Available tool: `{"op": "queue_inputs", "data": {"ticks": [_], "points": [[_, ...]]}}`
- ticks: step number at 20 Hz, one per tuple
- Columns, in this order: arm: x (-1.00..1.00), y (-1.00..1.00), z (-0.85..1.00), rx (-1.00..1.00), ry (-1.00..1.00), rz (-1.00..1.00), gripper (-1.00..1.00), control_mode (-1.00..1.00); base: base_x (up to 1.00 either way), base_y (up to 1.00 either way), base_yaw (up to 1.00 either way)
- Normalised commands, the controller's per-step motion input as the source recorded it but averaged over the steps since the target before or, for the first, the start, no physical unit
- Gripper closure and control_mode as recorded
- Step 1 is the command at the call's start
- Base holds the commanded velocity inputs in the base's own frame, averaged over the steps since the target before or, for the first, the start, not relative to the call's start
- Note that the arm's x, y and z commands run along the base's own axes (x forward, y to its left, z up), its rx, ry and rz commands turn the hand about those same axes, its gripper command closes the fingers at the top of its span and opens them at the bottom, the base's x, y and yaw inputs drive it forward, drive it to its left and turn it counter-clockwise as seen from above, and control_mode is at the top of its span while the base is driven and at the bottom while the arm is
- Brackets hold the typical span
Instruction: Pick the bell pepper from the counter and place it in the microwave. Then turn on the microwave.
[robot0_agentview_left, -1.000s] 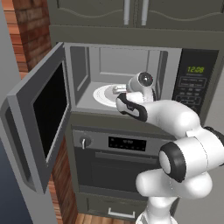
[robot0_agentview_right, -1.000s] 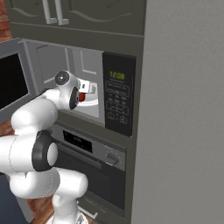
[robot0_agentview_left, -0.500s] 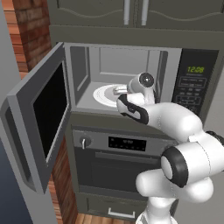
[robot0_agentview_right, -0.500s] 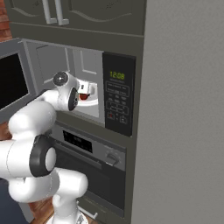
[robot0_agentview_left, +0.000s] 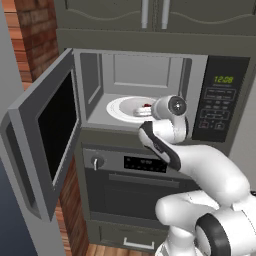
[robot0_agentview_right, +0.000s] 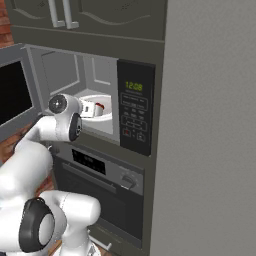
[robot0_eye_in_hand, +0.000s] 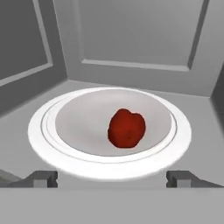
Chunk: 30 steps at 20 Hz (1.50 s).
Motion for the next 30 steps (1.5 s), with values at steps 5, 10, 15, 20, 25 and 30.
{"op": "queue_inputs", "data": {"ticks": [5,10,15,20,25,30], "points": [[-0.57,0.00,0.15,0.00,-0.16,-0.01,-1.00,-1.00,0.00,0.00,0.00],[-0.53,0.00,0.26,0.00,-0.13,-0.03,-1.00,-1.00,0.00,0.00,0.00],[-0.75,0.00,0.26,0.00,-0.03,-0.07,-1.00,-1.00,0.00,0.00,0.00],[-0.53,0.00,0.37,0.00,-0.03,-0.04,-1.00,-1.00,0.00,0.00,0.00],[-0.49,0.00,0.45,0.00,-0.07,0.00,-1.00,-1.00,0.00,0.00,0.00],[-0.46,0.00,0.36,0.00,-0.08,0.00,-1.00,-1.00,0.00,0.00,0.00]]}}
